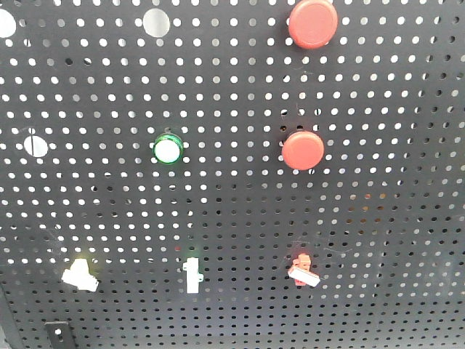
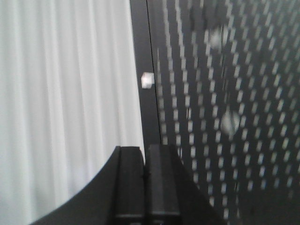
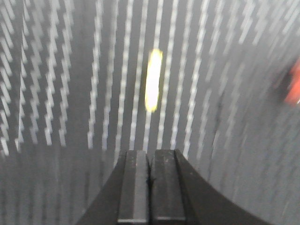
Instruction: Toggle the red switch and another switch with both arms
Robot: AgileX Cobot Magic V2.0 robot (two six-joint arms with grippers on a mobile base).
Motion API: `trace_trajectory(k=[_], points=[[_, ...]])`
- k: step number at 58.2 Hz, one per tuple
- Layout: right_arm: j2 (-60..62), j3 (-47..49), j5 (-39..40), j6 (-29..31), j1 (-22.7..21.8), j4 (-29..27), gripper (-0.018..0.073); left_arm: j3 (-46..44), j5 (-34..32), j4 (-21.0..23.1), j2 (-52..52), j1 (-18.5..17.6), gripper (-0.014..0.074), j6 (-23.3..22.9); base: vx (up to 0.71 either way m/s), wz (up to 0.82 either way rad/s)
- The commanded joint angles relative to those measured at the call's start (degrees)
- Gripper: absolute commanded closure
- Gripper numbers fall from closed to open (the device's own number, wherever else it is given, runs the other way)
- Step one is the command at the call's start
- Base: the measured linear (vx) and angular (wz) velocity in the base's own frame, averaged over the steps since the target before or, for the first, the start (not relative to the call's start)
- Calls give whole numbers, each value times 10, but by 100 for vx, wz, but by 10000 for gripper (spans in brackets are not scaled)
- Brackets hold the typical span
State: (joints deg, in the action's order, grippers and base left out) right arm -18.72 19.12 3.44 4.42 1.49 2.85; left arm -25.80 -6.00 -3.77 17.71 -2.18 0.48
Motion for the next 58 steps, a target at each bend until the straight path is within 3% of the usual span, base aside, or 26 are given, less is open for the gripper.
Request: trace_trajectory(k=[1, 13, 20, 24, 29, 36, 42, 58], points=[[-32, 19, 46, 1, -3, 1, 566, -15, -29, 0, 51, -3, 594, -1, 0, 0], [-72, 19, 52, -32, -3, 1, 566, -15, -78, -12, 144, -21, 594, -1, 0, 0], [-85, 19, 52, -32, -3, 1, 566, -15, -141, -91, 196, -74, 594, -12, 0, 0], [-91, 19, 54, -32, -3, 1, 566, -15, -162, -140, 229, -111, 594, -41, 0, 0], [-93, 19, 58, -32, -3, 1, 566, -17, -171, -166, 265, -146, 594, -84, 0, 0], [-93, 19, 71, -32, -3, 1, 566, -28, -172, -164, 321, -176, 594, -106, 0, 0], [-93, 19, 72, -32, -3, 1, 566, -48, -174, -149, 357, -180, 594, -118, 0, 0], [-93, 19, 72, -32, -3, 1, 566, -92, -165, -64, 409, -179, 594, -109, 0, 0]])
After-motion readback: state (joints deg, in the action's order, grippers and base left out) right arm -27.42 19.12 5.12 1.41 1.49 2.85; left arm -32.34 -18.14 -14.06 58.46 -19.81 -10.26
